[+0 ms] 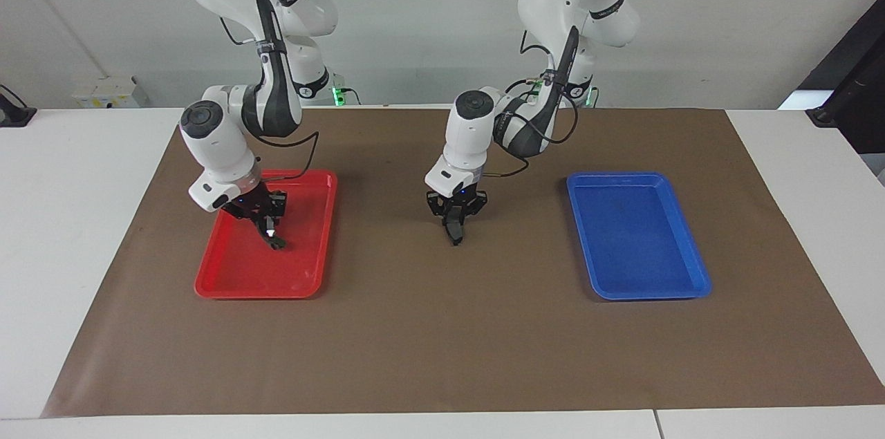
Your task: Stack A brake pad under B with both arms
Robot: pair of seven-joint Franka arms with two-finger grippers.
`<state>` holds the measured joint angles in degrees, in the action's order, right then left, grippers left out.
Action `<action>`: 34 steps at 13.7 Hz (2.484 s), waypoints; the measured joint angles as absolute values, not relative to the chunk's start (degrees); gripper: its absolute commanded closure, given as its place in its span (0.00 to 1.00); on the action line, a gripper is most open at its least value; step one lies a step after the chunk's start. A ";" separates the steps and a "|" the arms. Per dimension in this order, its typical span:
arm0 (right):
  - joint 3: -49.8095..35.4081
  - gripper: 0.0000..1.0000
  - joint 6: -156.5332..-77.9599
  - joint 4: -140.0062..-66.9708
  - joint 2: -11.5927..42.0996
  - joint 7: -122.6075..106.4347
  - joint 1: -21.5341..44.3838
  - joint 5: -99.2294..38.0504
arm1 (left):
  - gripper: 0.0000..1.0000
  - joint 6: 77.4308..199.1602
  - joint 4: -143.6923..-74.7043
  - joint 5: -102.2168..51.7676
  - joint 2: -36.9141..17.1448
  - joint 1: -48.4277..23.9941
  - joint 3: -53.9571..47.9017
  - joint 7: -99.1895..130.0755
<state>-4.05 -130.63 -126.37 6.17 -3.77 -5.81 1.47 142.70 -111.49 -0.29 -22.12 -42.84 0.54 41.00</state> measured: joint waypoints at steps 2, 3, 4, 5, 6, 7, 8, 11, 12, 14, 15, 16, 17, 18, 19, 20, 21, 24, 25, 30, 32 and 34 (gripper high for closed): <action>-4.16 1.00 -123.99 -120.85 5.36 -3.61 -5.23 1.43 | 0.01 142.62 -111.42 -0.29 -22.11 -42.36 0.91 41.01; -4.26 1.00 -121.02 -118.02 4.87 -3.10 -4.60 1.38 | 0.01 142.15 -111.23 -0.29 -21.96 -41.74 1.19 41.00; -4.39 1.00 -118.18 -115.56 4.56 -1.81 -3.56 1.35 | 0.01 140.86 -110.84 -0.28 -21.30 -40.73 1.29 40.72; -4.51 1.00 -115.37 -113.06 4.51 0.83 -1.94 1.32 | 0.01 138.08 -110.19 -0.25 -19.86 -39.40 1.37 39.48; -4.59 1.00 -113.87 -111.23 4.59 3.97 0.13 1.29 | 0.01 134.33 -109.62 -0.22 -17.75 -37.87 1.46 36.89; -4.67 1.00 -113.71 -110.22 4.78 7.02 2.61 1.29 | 0.01 130.47 -109.33 -0.21 -15.33 -36.10 1.54 33.40; -4.78 1.00 -114.11 -109.63 5.14 9.96 5.38 1.29 | 0.01 126.90 -109.31 -0.21 -12.82 -33.93 1.60 29.16; -4.95 1.00 -116.71 -109.36 6.98 15.74 11.95 1.29 | 0.01 120.06 -109.39 -0.21 -8.01 -27.50 1.77 17.55; -4.96 1.00 -117.44 -108.97 7.88 17.79 13.84 1.29 | 0.01 118.28 -109.40 -0.21 -7.17 -25.53 1.81 13.77; -4.99 1.00 -117.67 -105.82 11.01 23.09 18.12 1.31 | 0.01 115.55 -109.36 -0.21 -5.85 -21.23 1.85 5.45; -4.99 1.00 -117.67 -103.19 13.51 25.72 20.56 1.34 | 0.01 114.45 -109.24 -0.21 -5.27 -18.95 1.88 1.43; -4.98 1.00 -117.76 -100.42 16.46 28.22 22.90 1.38 | 0.01 113.27 -108.86 -0.21 -4.78 -16.80 1.91 -2.01; -4.98 1.00 -118.30 -97.99 19.47 30.22 24.87 1.42 | 0.01 111.40 -108.03 -0.21 -4.45 -14.87 1.94 -4.95; -4.97 1.00 -119.17 -96.12 22.19 31.36 26.31 1.45 | 0.01 108.86 -106.71 -0.21 -4.21 -13.09 1.95 -7.50; -4.94 1.00 -120.39 -94.86 24.39 31.87 27.21 1.45 | 0.01 106.09 -105.13 -0.21 -3.92 -11.41 1.97 -9.73; -4.94 1.00 -121.36 -94.23 25.69 32.14 27.62 1.45 | 0.01 103.80 -103.74 -0.21 -3.58 -10.22 1.96 -11.30; -4.93 1.00 -122.25 -93.97 26.51 32.25 27.84 1.45 | 0.01 101.92 -102.57 -0.21 -3.16 -9.26 1.95 -12.50; -4.93 1.00 -122.88 -94.02 27.43 32.27 28.30 1.45 | 0.01 97.84 -100.68 -0.21 -1.11 -6.48 1.94 -15.87; -4.93 1.00 -122.97 -94.27 27.58 32.27 28.35 1.45 | 0.01 96.84 -100.68 -0.21 -0.44 -5.52 1.95 -16.85; -4.94 1.00 -125.30 -97.10 27.72 32.27 29.09 1.45 | 0.01 92.21 -100.70 -0.21 1.41 -1.97 1.97 -20.23; -4.94 1.00 -126.05 -97.68 27.72 32.27 29.33 1.45 | 0.01 91.22 -100.73 -0.21 1.74 -1.97 1.91 -20.23; -4.94 1.00 -126.05 -97.87 27.72 32.27 29.66 1.45 | 0.01 90.64 -100.79 -0.21 2.01 -1.95 1.91 -20.23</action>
<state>-4.94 -126.05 -97.87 27.72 32.27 29.66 1.45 90.64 -100.79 -0.21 2.01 -1.95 1.91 -20.23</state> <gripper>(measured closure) 0.573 0.004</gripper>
